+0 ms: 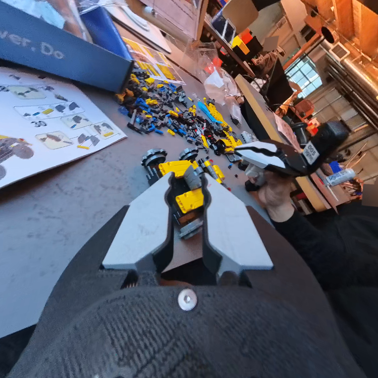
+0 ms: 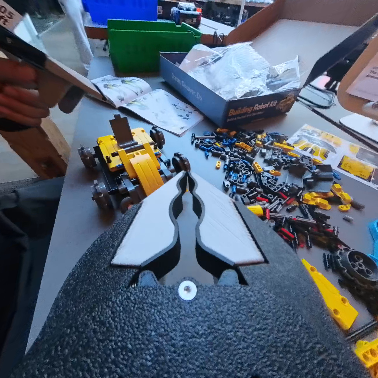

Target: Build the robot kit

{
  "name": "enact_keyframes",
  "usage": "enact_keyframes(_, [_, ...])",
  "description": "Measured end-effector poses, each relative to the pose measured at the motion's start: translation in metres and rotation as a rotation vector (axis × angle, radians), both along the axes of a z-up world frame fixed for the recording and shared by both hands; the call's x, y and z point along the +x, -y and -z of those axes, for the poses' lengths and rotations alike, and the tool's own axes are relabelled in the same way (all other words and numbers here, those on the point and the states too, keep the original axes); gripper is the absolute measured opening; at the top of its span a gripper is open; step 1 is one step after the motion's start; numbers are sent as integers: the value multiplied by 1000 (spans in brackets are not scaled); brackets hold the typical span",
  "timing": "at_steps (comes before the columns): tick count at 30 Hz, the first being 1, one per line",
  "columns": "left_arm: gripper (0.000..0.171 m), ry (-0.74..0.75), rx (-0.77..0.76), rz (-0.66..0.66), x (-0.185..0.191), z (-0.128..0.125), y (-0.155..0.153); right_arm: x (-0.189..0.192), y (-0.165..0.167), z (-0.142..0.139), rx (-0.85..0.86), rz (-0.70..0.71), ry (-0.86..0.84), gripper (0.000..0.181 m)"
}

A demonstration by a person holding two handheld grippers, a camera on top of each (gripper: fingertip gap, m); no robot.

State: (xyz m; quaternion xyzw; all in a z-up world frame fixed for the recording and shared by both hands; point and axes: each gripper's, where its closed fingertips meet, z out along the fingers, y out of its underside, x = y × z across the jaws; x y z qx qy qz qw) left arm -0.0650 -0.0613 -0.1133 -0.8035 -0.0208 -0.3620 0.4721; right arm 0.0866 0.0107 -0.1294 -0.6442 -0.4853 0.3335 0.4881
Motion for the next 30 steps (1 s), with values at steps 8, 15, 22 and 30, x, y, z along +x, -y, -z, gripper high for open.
enact_keyframes(8, [72, -382, 76, -84, 13, -1, -17, 41, -54, 11, 0, 393, 91, 0])
enact_keyframes(15, [88, -521, 170, -189, 20, -8, -30, 59, -71, 8, 58, 604, 131, 5])
enact_keyframes(22, [87, -444, 312, -109, 29, 3, -13, 64, -69, -13, 131, 609, 52, 16])
enact_keyframes(30, [57, -476, 354, -39, 57, 11, -2, 56, -53, -44, 245, 474, -98, 65])
